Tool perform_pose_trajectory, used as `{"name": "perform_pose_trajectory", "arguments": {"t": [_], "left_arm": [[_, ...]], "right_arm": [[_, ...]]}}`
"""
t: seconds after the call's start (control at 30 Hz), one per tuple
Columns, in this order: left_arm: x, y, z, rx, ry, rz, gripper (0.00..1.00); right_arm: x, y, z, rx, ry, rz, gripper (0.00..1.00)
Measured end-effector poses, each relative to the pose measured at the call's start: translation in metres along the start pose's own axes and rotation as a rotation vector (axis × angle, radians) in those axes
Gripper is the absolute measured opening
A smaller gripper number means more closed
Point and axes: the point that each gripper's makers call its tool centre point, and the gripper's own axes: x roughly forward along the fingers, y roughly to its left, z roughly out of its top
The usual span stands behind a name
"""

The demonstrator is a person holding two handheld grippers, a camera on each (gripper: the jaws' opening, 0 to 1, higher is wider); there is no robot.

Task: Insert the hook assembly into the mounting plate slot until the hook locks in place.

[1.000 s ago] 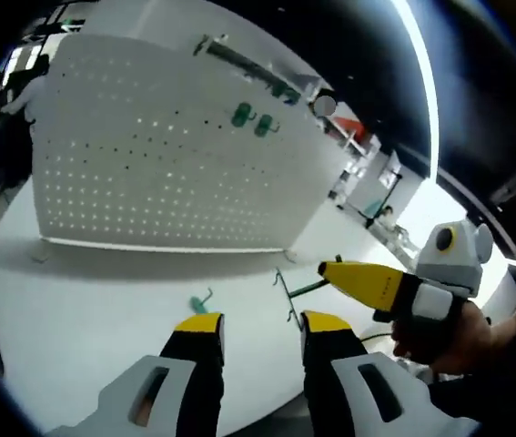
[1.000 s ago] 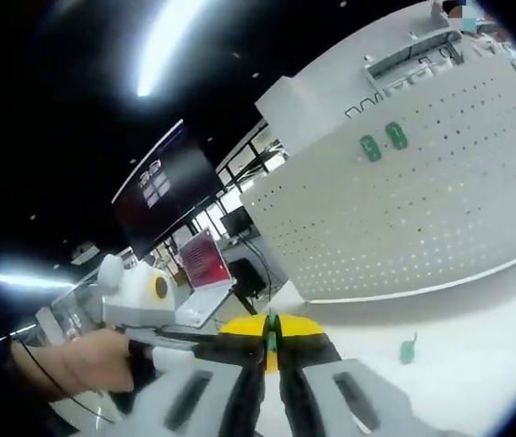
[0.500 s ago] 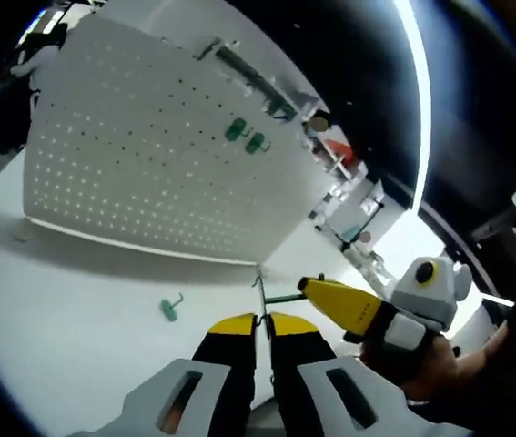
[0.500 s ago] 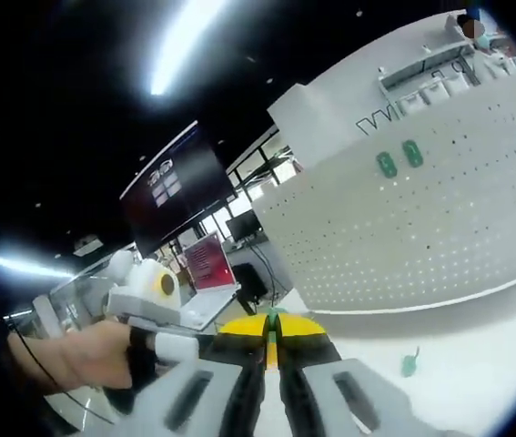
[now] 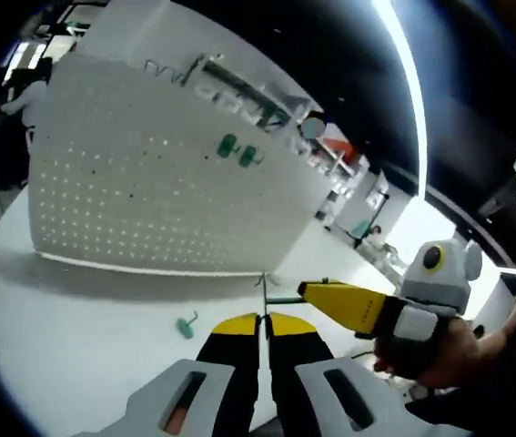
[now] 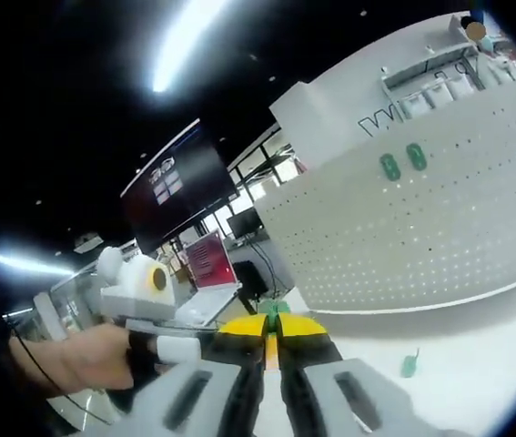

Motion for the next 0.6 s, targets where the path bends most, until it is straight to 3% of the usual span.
{"name": "perform_pose_trajectory", "arguments": {"t": [0.27,0.4,0.5,0.6], "left_arm": [[-0.006,0.006,0.013,0.068,-0.048,0.053,0.01],[-0.008,0.005,0.019,0.223,-0.068,0.085,0.01],[-0.008,0.000,0.020,0.249,-0.070,0.080,0.01],[-0.007,-0.001,0.021,0.325,-0.067,0.092,0.02]], "right_arm": [[-0.001,0.001,0.007,0.082,0.007,0.045,0.08],[0.002,0.003,0.003,0.093,0.023,0.059,0.08],[0.003,0.005,0.005,0.107,0.014,0.065,0.08],[0.005,0.007,0.004,0.107,0.016,0.072,0.08]]}}
